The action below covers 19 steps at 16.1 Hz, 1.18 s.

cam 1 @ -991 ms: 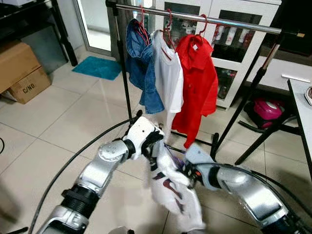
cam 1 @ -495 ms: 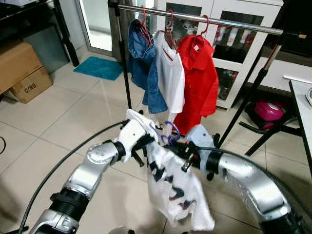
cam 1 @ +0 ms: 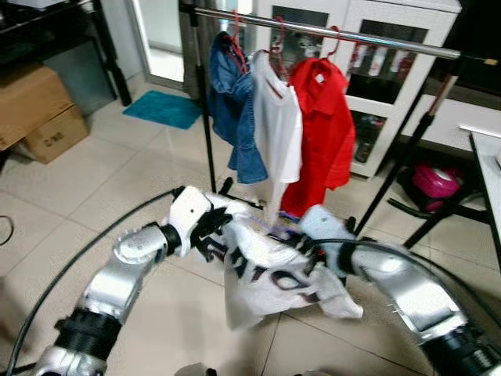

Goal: Hang hanger

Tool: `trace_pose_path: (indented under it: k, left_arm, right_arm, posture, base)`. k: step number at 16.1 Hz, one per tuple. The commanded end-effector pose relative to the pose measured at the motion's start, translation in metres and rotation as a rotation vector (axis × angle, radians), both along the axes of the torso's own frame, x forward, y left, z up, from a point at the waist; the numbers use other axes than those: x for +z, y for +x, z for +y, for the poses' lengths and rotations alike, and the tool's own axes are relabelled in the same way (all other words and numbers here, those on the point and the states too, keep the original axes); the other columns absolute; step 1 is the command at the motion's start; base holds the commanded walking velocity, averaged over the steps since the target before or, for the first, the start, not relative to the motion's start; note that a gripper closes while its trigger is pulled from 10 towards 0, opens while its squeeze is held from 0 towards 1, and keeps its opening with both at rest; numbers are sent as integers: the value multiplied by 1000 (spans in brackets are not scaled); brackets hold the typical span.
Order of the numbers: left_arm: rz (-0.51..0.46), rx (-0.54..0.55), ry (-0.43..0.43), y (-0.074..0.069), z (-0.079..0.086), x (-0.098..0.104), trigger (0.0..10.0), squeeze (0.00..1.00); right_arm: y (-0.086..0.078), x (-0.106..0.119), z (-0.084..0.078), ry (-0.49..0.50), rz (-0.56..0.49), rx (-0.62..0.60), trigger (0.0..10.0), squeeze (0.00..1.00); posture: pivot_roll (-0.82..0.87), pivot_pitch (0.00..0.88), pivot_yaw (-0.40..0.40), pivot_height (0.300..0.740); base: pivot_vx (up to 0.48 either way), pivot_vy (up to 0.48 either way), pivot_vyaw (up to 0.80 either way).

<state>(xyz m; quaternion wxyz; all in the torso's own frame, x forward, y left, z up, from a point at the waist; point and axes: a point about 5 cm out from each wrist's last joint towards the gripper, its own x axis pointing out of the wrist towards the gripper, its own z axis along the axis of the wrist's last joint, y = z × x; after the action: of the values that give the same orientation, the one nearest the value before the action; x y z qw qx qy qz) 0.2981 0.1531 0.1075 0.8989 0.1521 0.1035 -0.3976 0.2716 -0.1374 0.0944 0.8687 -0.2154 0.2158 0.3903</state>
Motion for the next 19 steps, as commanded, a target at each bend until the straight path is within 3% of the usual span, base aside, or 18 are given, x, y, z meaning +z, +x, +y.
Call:
trace_pose_path:
  k: [1, 3, 5, 6, 7, 8, 9, 11, 12, 13, 14, 15, 17, 19]
  left_arm:
    - [-14, -25, 1, 3, 2, 9, 10000, 1000]
    - [5, -91, 68, -3, 8, 11, 10000, 1000]
    - [60, -211, 196, -15, 12, 6, 10000, 1000]
    - [42, -220, 163, -15, 8, 11, 10000, 1000]
    - [8, -166, 97, -8, 10, 20, 10000, 1000]
    - [-28, -94, 99, -1, 19, 26, 10000, 1000]
    - [-48, -15, 150, 6, 34, 28, 10000, 1000]
    - [-105, 187, 228, 17, 71, 33, 10000, 1000]
    - [-152, 285, 264, 22, 82, 38, 10000, 1000]
    - [-160, 309, 264, 23, 83, 39, 10000, 1000]
    - [-167, 363, 227, 25, 86, 41, 10000, 608]
    - [-164, 424, 171, 27, 87, 41, 10000, 0]
    - [-131, 436, 70, 28, 83, 36, 10000, 0]
    - [-145, 455, 130, 31, 92, 32, 10000, 0]
  right_arm:
    - [3, 1, -9, 3, -10, -33, 0, 0]
    - [6, 2, -9, 7, -7, -33, 0, 0]
    - [20, 10, -13, -12, -42, -78, 0, 0]
    - [22, 11, -13, -11, -47, -87, 0, 0]
    - [24, 14, -15, -11, -50, -91, 0, 0]
    - [25, 17, -17, -8, -57, -96, 0, 0]
    - [26, 21, -20, 12, -62, -109, 0, 0]
    - [22, 36, -25, 176, -52, -109, 0, 0]
    - [17, 40, -27, 223, -38, -95, 0, 0]
    - [16, 41, -28, 233, -32, -99, 0, 0]
    - [15, 42, -29, 259, -25, -108, 0, 0]
    - [12, 46, -26, 312, -28, -121, 0, 0]
    - [6, 55, -16, 442, -23, -92, 0, 0]
    - [-3, 62, -13, 505, -17, 3, 0, 0]
  posture:
    - [-25, 0, 13, 740]
    - [-16, 0, 6, 740]
    - [-15, 0, 3, 740]
    - [-19, 0, 1, 740]
    - [-19, 0, -3, 740]
    - [-20, 0, -3, 740]
    - [-24, 0, -4, 740]
    - [-32, 0, -1, 740]
    - [-32, 0, 0, 740]
    - [-32, 0, 0, 740]
    - [-32, 0, 1, 740]
    - [-39, 0, 9, 740]
    - [-51, 0, 21, 740]
    - [-53, 0, 26, 740]
  base:
    - [0, 0, 0]
    - [0, 0, 0]
    - [0, 0, 0]
    - [0, 0, 0]
    - [0, 0, 0]
    - [0, 0, 0]
    - [0, 0, 0]
    - [0, 0, 0]
    - [0, 0, 0]
    - [0, 0, 0]
    - [0, 0, 0]
    - [0, 0, 0]
    - [0, 0, 0]
    - [0, 0, 0]
